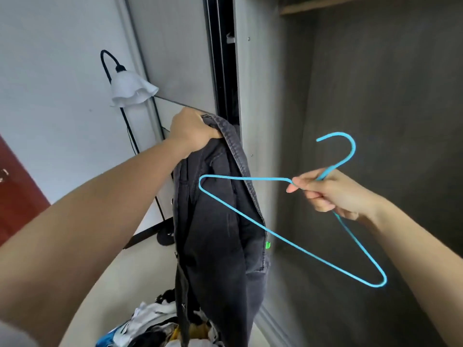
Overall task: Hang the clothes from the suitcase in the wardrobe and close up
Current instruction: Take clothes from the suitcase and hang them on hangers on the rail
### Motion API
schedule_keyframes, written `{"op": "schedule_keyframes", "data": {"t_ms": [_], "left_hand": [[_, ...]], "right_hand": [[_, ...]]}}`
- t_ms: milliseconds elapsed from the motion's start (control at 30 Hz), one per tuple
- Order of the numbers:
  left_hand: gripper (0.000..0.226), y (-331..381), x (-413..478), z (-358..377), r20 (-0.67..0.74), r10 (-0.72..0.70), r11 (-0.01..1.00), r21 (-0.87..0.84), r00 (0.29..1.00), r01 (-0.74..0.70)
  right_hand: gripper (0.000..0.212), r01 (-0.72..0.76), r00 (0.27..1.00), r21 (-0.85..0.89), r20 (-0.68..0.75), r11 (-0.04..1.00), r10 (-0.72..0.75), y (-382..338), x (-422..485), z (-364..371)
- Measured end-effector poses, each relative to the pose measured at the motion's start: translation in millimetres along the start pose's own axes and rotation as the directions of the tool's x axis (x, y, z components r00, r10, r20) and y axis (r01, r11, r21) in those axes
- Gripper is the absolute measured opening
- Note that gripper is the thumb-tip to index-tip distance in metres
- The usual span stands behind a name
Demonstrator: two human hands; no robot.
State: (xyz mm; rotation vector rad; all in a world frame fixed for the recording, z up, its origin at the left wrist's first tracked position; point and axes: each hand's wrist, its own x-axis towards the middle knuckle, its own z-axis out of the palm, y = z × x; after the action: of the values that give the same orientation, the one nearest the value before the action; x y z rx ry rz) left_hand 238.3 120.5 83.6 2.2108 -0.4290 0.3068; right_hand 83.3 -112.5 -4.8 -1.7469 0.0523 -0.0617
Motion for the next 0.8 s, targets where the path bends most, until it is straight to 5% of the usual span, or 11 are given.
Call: {"op": "schedule_keyframes", "data": {"t_ms": [100, 200, 400, 533, 600, 667, 800], "left_hand": [[0.022, -2, -4, -8, 0.012, 0.082, 0.971, 0.223, 0.997, -0.083], [0.024, -11, -7, -10, 0.037, 0.106, 0.923, 0.368, 0.994, -0.112], [0.018, -32, -18, -10, 0.015, 0.137, 0.920, 0.368, 0.990, -0.133], [0.011, -48, -28, -35, -0.017, 0.183, 0.863, 0.481, 0.983, -0.153], [0.016, -61, -34, -49, -0.046, 0.167, 0.829, 0.547, 0.985, -0.114], [0.019, -71, -39, -57, -0.077, 0.135, 0.836, 0.545, 0.988, -0.071], [0.015, -72, -46, -52, -0.079, 0.126, 0.886, 0.457, 0.989, -0.077]], "right_hand": [[0.023, 0.063, 0.989, -0.211, -0.119, 0.976, -0.090, -9, 15, 20], [0.024, 0.021, 0.975, -0.538, -0.177, 0.843, -0.138, -21, 30, 41], [0.022, -0.072, 0.988, -0.105, -0.144, 0.992, 0.056, -3, 48, 118], [0.017, -0.154, 0.988, -0.204, -0.063, 0.967, 0.144, 2, 52, 127], [0.009, -0.104, 0.993, -0.094, -0.057, 0.990, 0.099, -22, 55, 114], [0.013, -0.051, 0.998, -0.007, -0.027, 0.999, 0.051, -45, 57, 108], [0.006, -0.106, 0.992, -0.114, 0.059, 0.988, 0.113, -25, 55, 151]]}}
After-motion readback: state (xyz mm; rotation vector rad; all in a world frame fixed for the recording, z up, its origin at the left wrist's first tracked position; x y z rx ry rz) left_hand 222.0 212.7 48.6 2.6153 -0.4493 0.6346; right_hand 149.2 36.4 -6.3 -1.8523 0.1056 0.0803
